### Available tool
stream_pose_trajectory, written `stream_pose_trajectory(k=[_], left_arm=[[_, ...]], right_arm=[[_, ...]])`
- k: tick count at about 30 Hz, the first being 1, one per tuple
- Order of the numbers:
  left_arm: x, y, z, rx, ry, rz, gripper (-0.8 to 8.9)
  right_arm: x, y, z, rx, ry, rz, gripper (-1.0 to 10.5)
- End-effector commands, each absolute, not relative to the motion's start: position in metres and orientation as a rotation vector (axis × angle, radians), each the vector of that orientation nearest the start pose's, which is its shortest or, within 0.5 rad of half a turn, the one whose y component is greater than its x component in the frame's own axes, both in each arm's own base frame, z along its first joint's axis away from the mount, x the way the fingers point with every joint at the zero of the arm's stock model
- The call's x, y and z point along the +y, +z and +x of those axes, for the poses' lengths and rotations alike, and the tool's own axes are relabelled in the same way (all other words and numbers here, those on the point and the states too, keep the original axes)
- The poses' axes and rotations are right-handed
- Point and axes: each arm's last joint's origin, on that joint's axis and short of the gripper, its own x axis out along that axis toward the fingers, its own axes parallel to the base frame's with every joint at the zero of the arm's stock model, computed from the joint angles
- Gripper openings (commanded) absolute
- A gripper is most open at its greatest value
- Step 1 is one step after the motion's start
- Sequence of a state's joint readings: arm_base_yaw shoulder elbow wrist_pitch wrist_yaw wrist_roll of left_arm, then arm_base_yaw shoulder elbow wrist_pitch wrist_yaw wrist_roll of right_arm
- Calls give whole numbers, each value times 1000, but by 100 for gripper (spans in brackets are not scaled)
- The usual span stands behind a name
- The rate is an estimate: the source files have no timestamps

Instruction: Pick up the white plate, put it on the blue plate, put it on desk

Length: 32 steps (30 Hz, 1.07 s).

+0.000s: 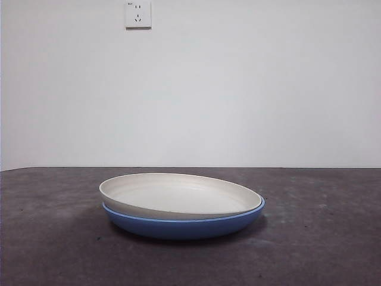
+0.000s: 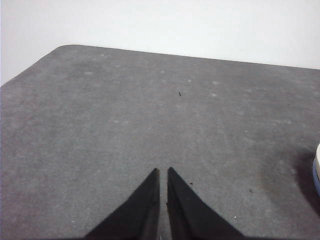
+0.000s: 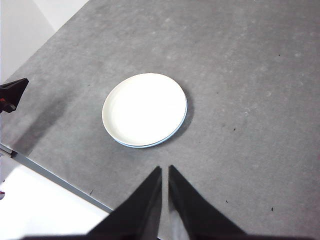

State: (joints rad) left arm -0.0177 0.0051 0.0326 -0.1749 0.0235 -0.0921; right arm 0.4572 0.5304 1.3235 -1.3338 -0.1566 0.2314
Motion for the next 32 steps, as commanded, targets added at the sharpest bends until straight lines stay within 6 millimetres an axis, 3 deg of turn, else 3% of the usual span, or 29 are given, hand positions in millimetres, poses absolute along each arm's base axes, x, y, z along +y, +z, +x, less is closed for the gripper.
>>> stream_pose_trajectory(k=[1, 12, 18, 21, 25, 32], left_arm=[[-2, 152, 96, 154, -29, -92, 25], [-2, 152, 96, 154, -29, -92, 25], [-2, 152, 96, 154, -29, -92, 25], [-2, 152, 96, 154, -29, -92, 25], [-2, 152, 96, 154, -29, -92, 25], [-2, 152, 96, 153, -29, -92, 25]], right_arm=[[5, 409, 0, 574, 545, 130, 20], [5, 409, 2, 558, 480, 116, 20], [8, 388, 25, 388, 299, 4, 20], [7, 359, 42, 284, 217, -18, 20], [2, 304, 65, 163, 122, -9, 20], [0, 217, 90, 40, 100, -22, 20]])
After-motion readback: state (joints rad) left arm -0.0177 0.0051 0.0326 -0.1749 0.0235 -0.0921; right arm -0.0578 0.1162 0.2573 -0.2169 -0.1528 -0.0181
